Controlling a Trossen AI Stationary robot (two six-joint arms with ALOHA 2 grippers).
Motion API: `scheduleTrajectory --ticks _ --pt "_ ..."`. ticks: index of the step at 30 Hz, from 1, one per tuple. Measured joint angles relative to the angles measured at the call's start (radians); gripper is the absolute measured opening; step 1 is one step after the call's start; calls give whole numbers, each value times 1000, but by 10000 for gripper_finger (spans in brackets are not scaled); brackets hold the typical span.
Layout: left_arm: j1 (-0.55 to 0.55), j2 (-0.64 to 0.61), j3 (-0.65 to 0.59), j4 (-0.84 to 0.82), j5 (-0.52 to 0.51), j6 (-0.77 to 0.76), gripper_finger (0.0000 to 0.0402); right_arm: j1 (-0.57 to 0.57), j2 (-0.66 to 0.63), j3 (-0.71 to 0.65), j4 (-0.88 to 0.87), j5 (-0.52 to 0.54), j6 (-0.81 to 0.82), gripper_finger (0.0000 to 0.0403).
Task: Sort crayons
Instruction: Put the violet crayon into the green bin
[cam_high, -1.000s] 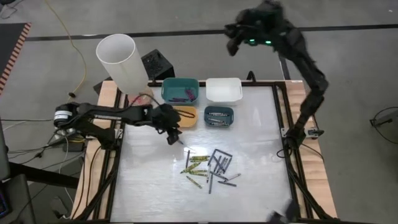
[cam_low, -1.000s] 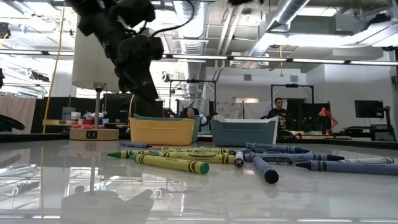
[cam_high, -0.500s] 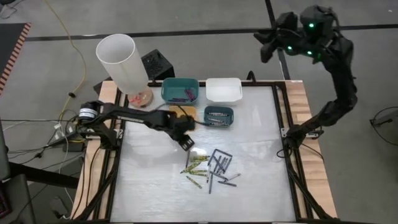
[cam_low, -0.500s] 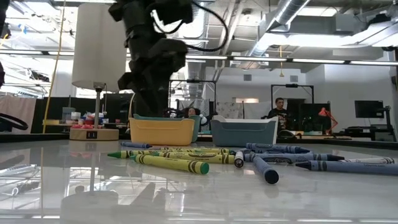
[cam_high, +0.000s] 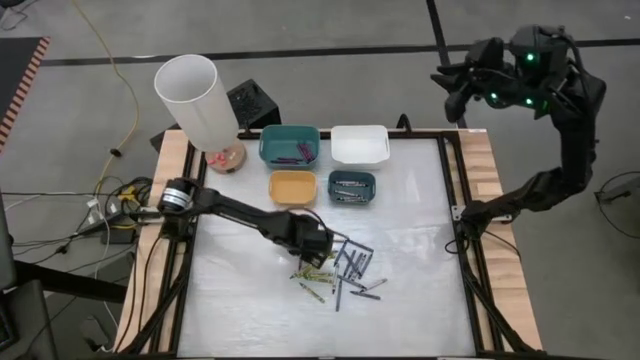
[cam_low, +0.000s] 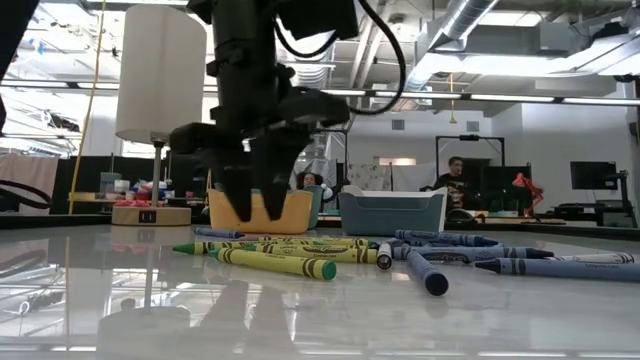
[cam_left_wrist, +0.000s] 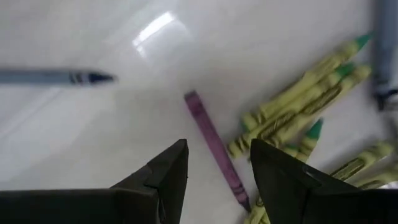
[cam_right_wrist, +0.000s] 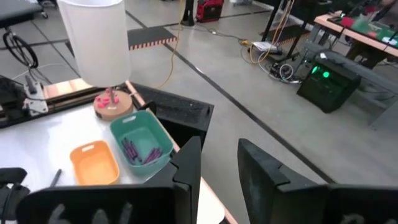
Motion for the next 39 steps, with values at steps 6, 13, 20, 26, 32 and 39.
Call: scheduleTrajectory --ticks 6,13,20,26,32,39 --pt "-40 45 39 -49 -70 -108 163 0 -27 0 -31 -3 0 102" --pt "-47 72 39 -42 -93 -129 150 0 -59 0 -69 -16 0 102" --pt "-29 78 34 -46 -131 -114 123 1 -77 0 -120 -50 12 102" --pt "-16 87 23 -13 -105 -92 98 1 -91 0 -150 -55 23 102" --pt "-15 88 21 -14 -114 -91 65 1 -102 0 -149 -57 35 102" --pt "-11 88 21 -10 -122 -50 8 1 -112 0 -149 -57 36 102"
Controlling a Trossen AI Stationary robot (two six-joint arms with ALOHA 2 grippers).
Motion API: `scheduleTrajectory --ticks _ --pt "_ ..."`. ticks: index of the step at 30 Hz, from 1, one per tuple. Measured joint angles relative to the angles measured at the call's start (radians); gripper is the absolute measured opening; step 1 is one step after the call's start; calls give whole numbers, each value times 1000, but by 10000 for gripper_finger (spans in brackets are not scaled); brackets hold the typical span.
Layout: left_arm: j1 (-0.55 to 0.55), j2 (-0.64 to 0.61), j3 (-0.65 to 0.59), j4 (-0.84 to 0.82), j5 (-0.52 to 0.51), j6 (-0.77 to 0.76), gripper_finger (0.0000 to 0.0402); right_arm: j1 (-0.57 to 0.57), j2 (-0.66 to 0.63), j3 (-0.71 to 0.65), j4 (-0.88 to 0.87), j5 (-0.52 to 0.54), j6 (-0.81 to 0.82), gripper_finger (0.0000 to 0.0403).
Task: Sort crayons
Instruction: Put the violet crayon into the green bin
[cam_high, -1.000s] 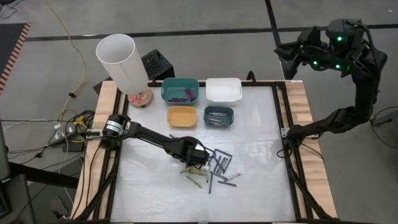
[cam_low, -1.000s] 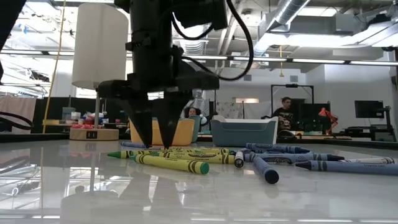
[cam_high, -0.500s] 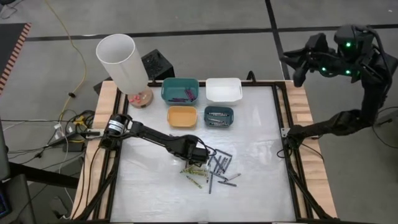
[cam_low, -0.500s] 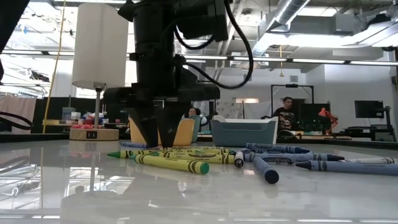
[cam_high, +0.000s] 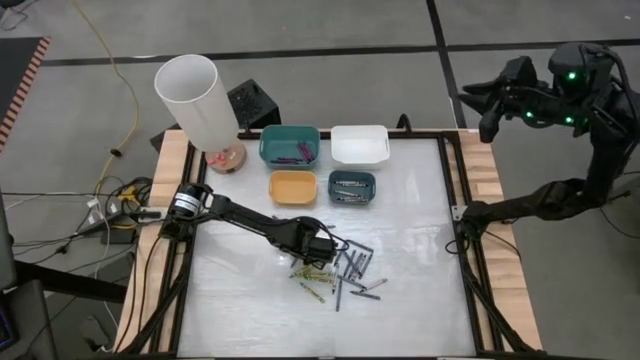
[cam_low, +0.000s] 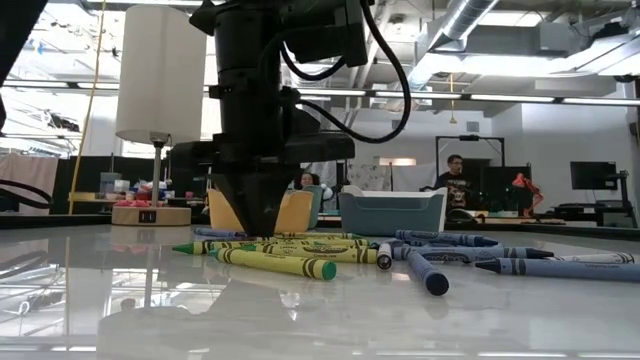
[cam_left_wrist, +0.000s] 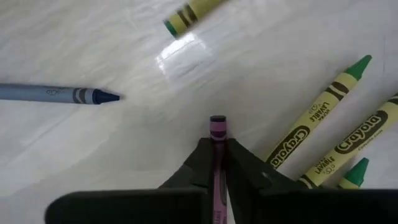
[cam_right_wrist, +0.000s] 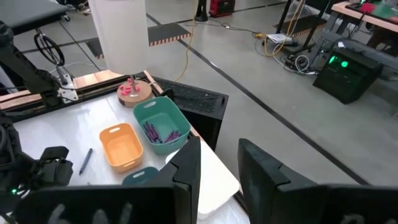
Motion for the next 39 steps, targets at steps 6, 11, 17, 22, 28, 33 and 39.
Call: scheduleTrajectory --ticks 6,11,17,22,28,33,39 --pt "0 -6 19 19 -20 37 6 0 -10 0 0 -4 1 102" --pt "2 -42 97 36 -81 121 4 0 -19 0 14 -105 1 102" --pt "1 -163 138 148 -272 275 3 0 -58 -11 25 -138 -1 102" --pt "6 -297 140 272 -416 456 3 0 -124 -114 80 -216 16 102" --pt "20 -415 140 496 -477 718 3 0 -240 -410 283 -328 74 102" --pt "52 -455 140 653 -420 888 3 25 -329 -724 589 -423 187 102" --pt "117 -459 140 746 -300 967 3 139 -351 -986 1023 -520 353 102"
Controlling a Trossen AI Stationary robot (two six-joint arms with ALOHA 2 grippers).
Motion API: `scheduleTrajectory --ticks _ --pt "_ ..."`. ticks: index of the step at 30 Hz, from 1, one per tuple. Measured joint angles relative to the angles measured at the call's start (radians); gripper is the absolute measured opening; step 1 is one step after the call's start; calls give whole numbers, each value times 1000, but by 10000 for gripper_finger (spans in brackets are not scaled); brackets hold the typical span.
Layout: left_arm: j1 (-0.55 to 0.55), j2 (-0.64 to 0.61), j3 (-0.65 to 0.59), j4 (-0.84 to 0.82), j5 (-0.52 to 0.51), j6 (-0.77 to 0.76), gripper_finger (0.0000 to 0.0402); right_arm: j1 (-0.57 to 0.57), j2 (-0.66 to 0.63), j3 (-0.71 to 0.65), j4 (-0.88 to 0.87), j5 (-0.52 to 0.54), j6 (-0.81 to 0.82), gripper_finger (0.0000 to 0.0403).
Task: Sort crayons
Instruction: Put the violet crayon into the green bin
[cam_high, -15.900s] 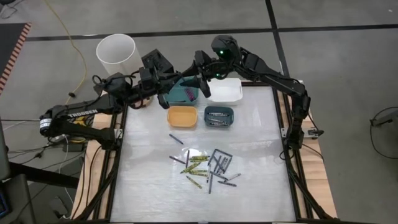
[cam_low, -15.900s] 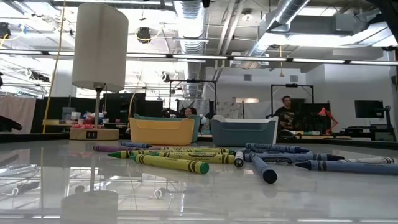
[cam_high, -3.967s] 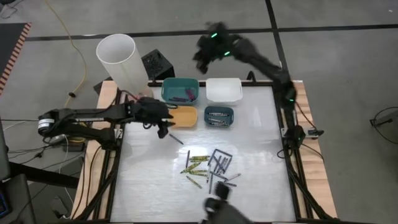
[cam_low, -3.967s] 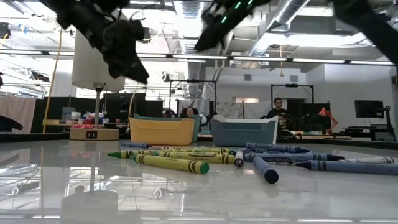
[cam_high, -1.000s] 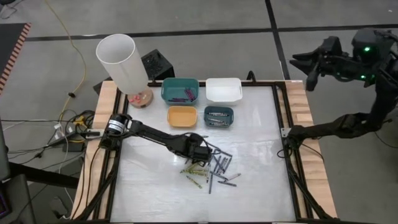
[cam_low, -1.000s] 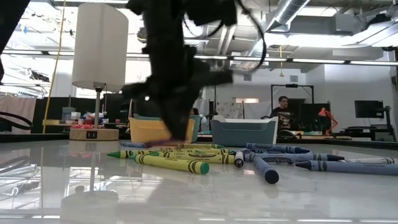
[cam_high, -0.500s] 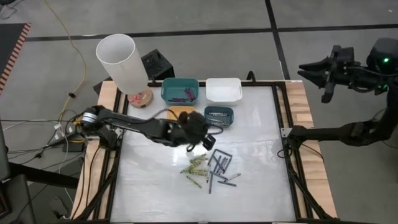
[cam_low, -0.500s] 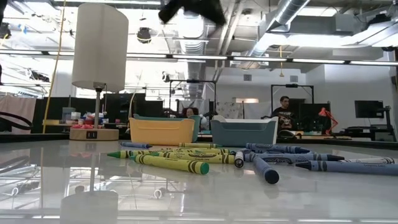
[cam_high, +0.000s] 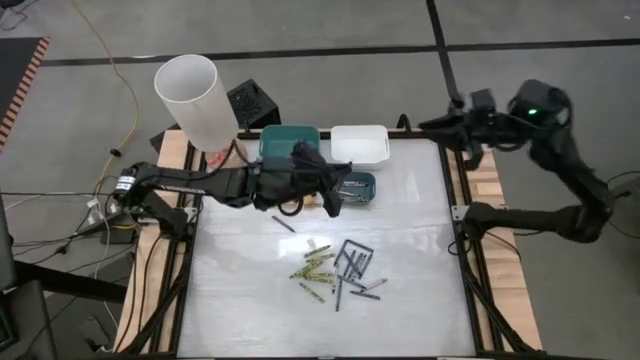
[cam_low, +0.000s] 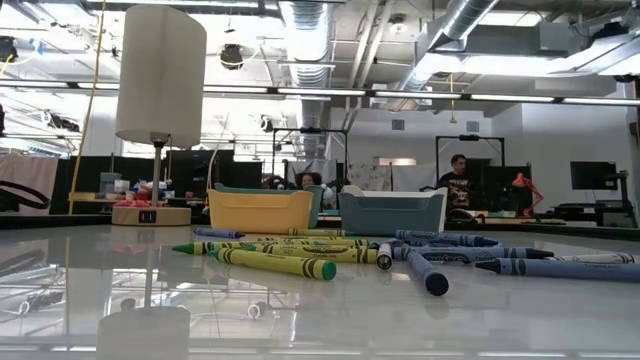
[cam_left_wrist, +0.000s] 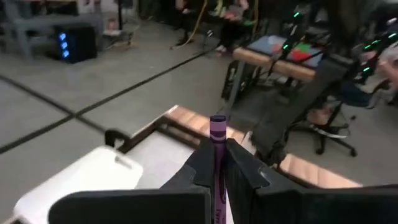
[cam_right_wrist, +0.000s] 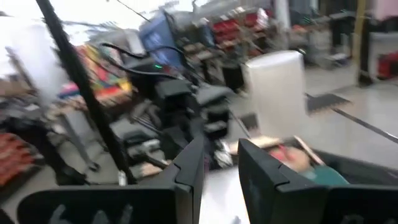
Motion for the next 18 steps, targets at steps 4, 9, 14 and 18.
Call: scheduleTrajectory --ticks 4,9,14,18 --pt "48 -6 0 94 113 50 3 83 40 -62 150 21 9 102" --pt "113 -44 0 144 259 92 3 152 113 -69 171 154 -76 102" --pt "160 -101 -11 139 327 159 3 189 196 -71 169 259 -114 105" --pt "191 -145 -36 114 378 184 3 197 257 -69 222 261 -116 123"
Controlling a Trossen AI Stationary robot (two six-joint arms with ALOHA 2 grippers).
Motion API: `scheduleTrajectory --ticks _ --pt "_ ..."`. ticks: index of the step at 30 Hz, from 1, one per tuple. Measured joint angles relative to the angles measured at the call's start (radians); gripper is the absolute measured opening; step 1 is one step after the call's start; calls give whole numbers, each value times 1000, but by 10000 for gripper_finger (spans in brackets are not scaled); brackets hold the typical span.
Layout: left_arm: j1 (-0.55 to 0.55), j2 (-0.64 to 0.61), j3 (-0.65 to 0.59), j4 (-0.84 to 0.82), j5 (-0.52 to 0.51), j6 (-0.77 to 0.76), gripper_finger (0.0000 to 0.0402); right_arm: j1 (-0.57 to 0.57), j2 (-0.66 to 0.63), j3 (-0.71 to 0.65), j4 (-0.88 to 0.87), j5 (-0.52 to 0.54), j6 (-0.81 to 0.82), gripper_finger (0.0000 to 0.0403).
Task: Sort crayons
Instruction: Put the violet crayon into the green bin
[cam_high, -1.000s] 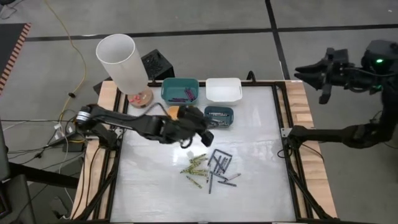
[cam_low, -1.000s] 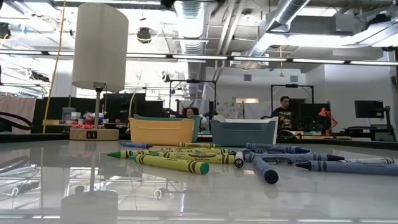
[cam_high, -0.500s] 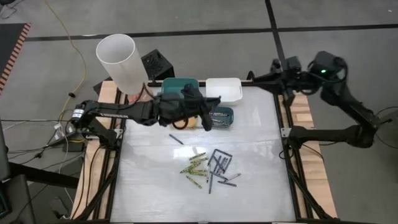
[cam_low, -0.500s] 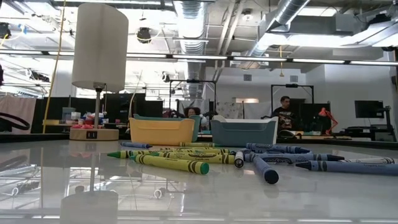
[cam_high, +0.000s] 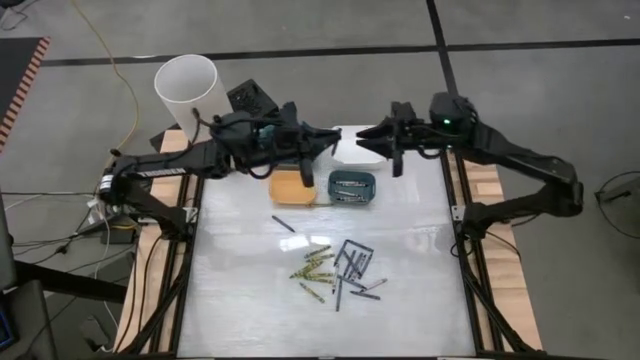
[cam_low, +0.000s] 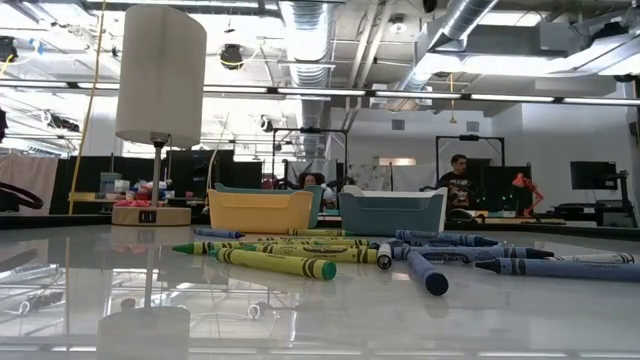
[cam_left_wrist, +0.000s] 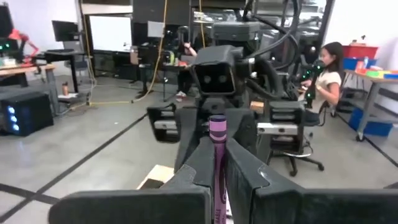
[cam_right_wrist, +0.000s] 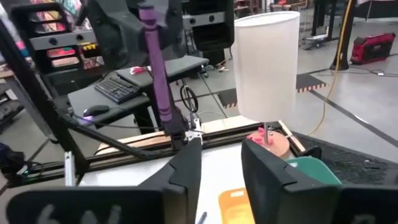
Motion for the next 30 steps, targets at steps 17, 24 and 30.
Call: scheduleTrajectory --ticks 17,24,30 --pt "158 -270 -450 371 169 -90 3 33 288 72 375 4 76 240" --pt "202 -270 -456 365 239 -77 3 51 396 176 364 -9 76 240" --pt "249 -266 -454 338 323 -111 3 52 457 237 354 -20 77 229"
